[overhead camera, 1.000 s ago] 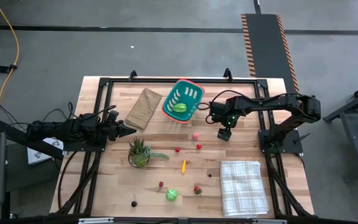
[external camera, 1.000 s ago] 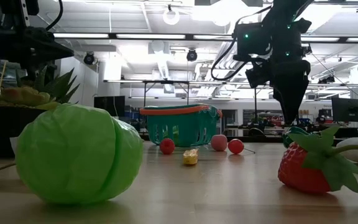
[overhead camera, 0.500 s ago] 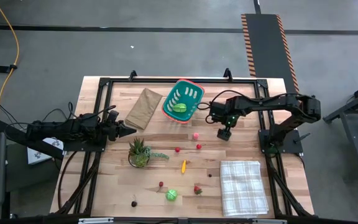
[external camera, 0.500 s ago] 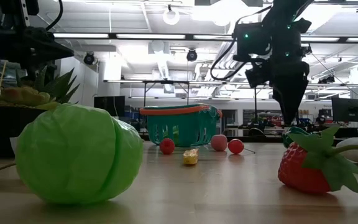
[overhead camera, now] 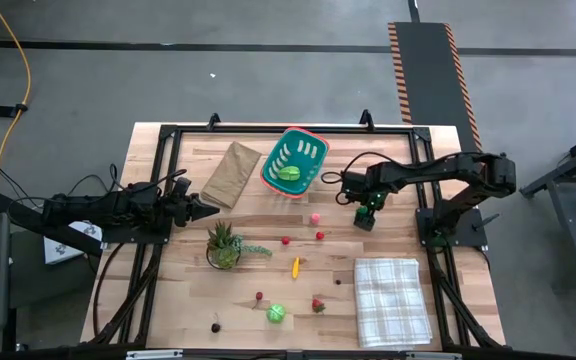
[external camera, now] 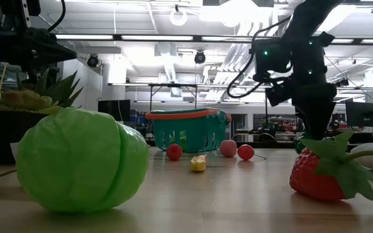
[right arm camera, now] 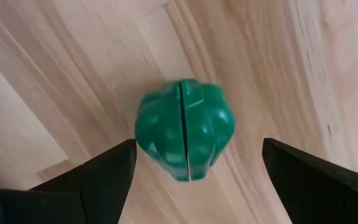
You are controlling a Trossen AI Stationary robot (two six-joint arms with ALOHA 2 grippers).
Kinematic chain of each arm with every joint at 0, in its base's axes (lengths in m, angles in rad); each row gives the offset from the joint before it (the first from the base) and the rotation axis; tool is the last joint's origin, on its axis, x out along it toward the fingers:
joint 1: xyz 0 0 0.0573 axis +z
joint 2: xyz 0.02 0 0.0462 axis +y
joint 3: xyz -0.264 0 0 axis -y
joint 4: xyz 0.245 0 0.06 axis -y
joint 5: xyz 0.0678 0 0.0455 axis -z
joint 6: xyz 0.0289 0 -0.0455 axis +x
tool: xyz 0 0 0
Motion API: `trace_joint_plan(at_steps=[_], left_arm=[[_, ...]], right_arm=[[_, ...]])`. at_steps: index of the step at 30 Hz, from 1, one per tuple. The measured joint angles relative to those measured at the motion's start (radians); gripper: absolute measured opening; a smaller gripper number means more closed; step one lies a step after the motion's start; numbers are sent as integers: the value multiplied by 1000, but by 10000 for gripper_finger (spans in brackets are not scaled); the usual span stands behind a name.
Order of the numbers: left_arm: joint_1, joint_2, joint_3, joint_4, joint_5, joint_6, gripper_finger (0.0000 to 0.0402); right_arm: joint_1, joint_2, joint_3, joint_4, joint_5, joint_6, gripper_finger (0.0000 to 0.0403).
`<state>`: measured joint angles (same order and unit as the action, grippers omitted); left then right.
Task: Pick and placing Produce into tupperware
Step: Put the green bell pepper in the green basket
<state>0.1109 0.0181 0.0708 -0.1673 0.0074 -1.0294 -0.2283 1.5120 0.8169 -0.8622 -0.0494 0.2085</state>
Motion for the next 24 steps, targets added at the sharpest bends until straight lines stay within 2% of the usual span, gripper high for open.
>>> trace_joint_plan(at_steps=[10, 18, 24], left_arm=[[0, 0, 0, 0, 0, -1, 3], [0, 0, 0, 0, 0, -1, 3], [0, 0, 0, 0, 0, -1, 3]], right_arm=[[10, 0, -5, 75, 15, 17, 339], [13, 1, -66, 99, 18, 38, 339], [15, 1, -66, 150, 27, 55, 324]])
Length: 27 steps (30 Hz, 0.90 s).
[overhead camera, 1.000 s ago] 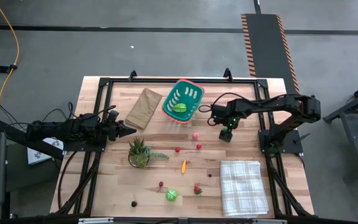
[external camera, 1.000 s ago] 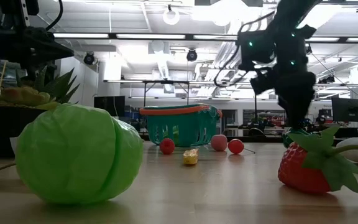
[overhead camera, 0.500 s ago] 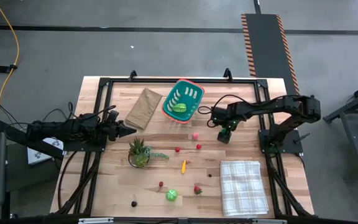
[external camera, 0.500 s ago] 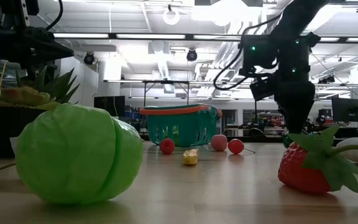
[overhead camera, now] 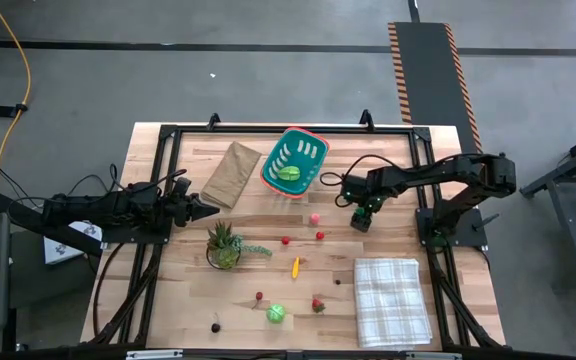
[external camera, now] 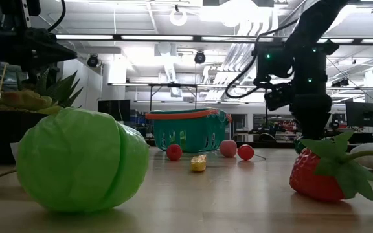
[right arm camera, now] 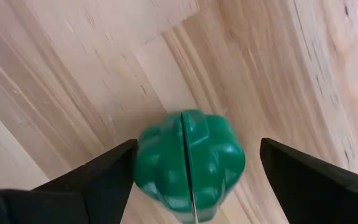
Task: Pick and placing Produce into tupperware
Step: Put the green bell pepper in the green basket
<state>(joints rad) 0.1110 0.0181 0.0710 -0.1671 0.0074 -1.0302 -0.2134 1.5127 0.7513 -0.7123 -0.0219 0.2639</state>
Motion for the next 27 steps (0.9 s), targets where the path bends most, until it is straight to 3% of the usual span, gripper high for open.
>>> trace_joint_plan(at_steps=[27], left_arm=[[0, 0, 0, 0, 0, 4, 3]], right_arm=[[0, 0, 1, 3, -20, 27, 216]])
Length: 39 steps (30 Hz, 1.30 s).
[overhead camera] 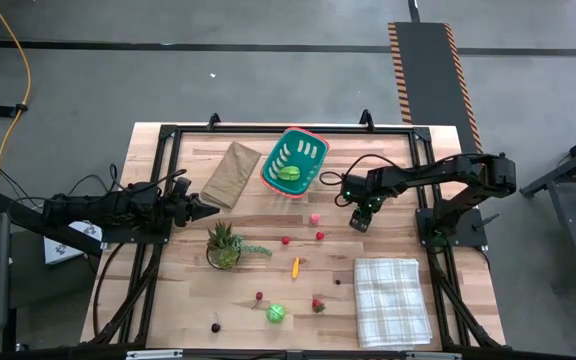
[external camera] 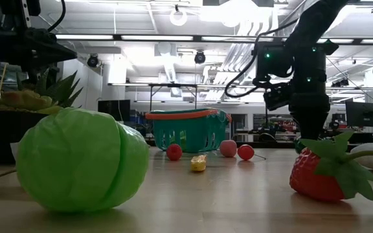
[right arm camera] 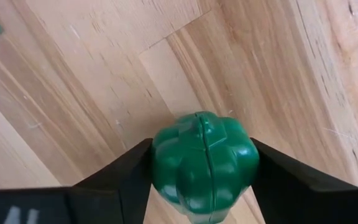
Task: Pick and placing Produce into tupperware
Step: Put the green bell pepper in the green basket
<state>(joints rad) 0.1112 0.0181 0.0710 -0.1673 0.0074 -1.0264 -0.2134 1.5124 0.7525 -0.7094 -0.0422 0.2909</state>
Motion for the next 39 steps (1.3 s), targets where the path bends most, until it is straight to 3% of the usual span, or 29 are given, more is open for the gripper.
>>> trace_joint_plan(at_steps=[15, 30, 39], left_arm=[[0, 0, 0, 0, 0, 0, 3], [0, 0, 0, 0, 32, 0, 3], [0, 0, 0, 0, 36, 0, 3]], right_arm=[[-2, 0, 26, -5, -99, 75, 214], [-2, 0, 430, -3, -264, 93, 214], [-15, 0, 574, 301, -249, 133, 214]])
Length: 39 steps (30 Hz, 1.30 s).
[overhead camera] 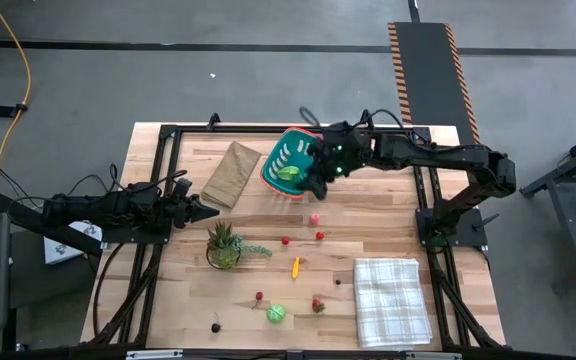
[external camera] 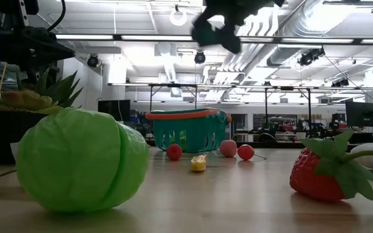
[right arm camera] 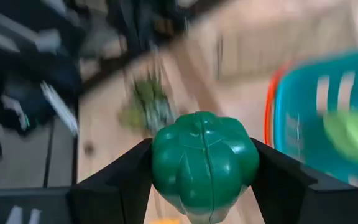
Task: Pick and placing Produce into tupperware
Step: Put the green bell pepper in the green basket
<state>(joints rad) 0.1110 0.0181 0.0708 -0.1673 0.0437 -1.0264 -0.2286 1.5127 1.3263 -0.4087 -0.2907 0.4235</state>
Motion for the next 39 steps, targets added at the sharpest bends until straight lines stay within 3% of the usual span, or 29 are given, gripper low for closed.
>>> trace_joint_plan(at_steps=[5, 18, 24, 30, 39], left_arm=[[0, 0, 0, 0, -2, 0, 3], [0, 0, 0, 0, -2, 0, 3], [0, 0, 0, 0, -2, 0, 3], [0, 0, 0, 1, -3, 0, 3], [0, -1, 0, 1, -2, 0, 3]], right_arm=[[-33, 12, 1, 137, 91, 28, 214], [-135, 114, 8, 150, 168, -46, 214], [-155, 180, 185, -50, 222, -149, 213], [-184, 334, 419, -323, 229, -235, 213], [-203, 540, 680, -574, 257, -328, 213]])
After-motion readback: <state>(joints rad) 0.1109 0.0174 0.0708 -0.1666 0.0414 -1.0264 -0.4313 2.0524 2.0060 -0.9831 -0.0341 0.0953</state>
